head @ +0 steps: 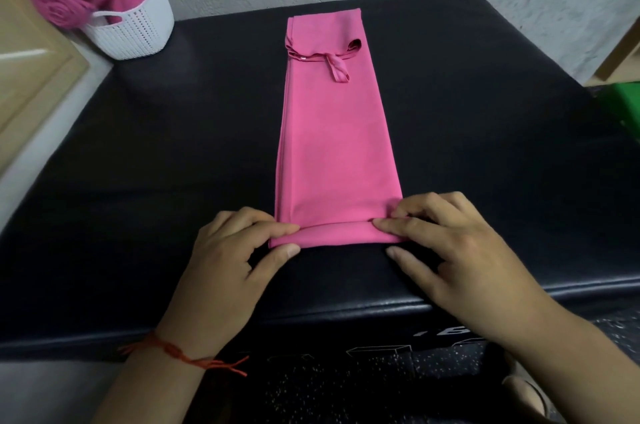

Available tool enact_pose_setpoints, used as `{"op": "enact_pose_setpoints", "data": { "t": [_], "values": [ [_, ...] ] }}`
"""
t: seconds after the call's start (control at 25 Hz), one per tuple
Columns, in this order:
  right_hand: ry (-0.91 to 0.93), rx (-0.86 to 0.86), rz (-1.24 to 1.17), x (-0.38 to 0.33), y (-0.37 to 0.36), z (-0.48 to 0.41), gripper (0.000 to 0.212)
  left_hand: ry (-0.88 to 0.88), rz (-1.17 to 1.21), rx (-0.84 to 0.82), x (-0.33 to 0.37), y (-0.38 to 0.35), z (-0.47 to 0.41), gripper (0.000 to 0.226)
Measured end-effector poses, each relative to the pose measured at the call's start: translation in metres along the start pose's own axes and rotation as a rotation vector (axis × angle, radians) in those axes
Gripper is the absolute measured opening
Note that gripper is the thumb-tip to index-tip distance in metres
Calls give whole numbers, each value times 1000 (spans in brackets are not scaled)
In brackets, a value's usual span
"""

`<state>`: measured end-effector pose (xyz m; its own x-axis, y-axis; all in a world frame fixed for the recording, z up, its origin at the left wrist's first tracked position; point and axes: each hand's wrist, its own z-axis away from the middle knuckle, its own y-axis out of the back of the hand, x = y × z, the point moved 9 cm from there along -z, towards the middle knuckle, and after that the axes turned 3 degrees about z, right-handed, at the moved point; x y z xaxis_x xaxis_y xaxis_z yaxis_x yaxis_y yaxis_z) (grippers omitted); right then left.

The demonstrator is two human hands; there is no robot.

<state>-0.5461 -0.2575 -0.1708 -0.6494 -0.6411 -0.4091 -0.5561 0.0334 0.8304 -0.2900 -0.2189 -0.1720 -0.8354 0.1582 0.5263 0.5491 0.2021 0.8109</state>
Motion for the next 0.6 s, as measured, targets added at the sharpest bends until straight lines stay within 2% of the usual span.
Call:
{"op": "enact_pose_setpoints", "data": {
  "t": [0.16,0.28,0.4,0.48,0.6],
  "values": [
    [-59,35,-38,8,-2,-7,33,64,55,54,-2,3,-2,23],
    [-111,34,-95,10,2,-7,29,43,-55,73,3,1,-1,27],
    [-223,54,-215,12,12,0,13,7,-99,68,8,-1,0,35],
    [-222,65,-218,8,15,1,8,6,-129,87,11,0,0,37],
    [-214,87,-218,5,15,-1,6,94,-111,136,6,0,-2,32]
  ]
}}
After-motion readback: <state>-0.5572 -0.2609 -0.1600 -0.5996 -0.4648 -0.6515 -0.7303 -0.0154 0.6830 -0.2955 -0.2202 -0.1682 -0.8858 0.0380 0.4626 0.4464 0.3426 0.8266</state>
